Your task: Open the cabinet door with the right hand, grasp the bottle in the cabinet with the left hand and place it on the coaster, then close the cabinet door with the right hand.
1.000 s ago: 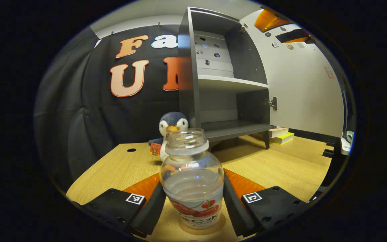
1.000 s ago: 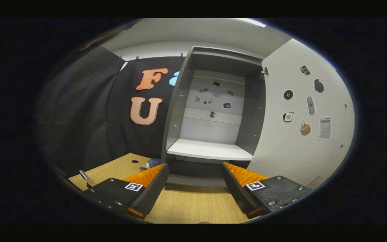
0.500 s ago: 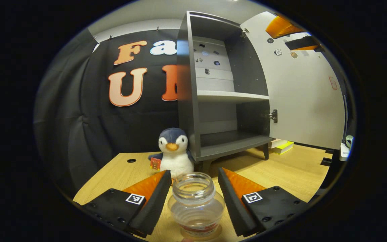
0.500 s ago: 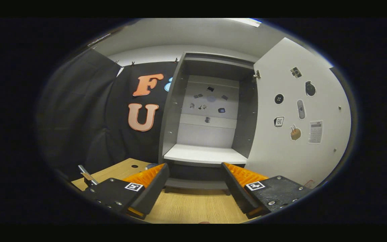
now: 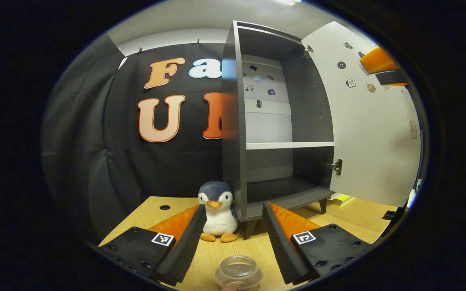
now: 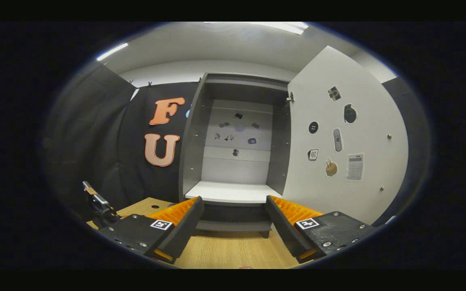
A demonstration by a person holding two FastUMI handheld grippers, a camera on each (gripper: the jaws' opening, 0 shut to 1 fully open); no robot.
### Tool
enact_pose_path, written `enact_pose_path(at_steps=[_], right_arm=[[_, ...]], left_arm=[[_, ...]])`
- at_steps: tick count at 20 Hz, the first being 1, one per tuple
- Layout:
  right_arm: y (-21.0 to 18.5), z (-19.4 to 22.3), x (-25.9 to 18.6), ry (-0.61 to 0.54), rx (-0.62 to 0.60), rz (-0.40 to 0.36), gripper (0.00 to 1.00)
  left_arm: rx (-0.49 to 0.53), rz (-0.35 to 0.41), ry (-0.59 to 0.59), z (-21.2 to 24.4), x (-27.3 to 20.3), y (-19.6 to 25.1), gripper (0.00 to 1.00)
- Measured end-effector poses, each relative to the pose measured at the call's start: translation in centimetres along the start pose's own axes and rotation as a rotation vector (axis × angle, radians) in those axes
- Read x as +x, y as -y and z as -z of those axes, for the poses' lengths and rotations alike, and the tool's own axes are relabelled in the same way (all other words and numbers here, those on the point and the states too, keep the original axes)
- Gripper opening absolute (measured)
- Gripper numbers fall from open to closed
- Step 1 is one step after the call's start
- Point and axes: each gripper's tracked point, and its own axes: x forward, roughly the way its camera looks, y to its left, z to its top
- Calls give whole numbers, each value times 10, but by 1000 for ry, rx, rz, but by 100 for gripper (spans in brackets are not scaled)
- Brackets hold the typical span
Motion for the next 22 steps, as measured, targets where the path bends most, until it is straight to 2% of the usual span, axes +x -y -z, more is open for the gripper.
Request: enact_pose_path(at_steps=[4, 10, 16, 22], right_arm=[[15, 0, -5, -6, 20, 12, 95], [42, -3, -18, -16, 9, 44, 95], [77, -8, -46, -25, 41, 92, 95], [151, -13, -89, -8, 23, 239, 95]], left_arm=[[16, -3, 24, -35, 0, 3, 90], [24, -14, -11, -67, -11, 14, 91], [-5, -5, 22, -116, -12, 25, 91], [-5, -3, 35, -131, -18, 38, 91]])
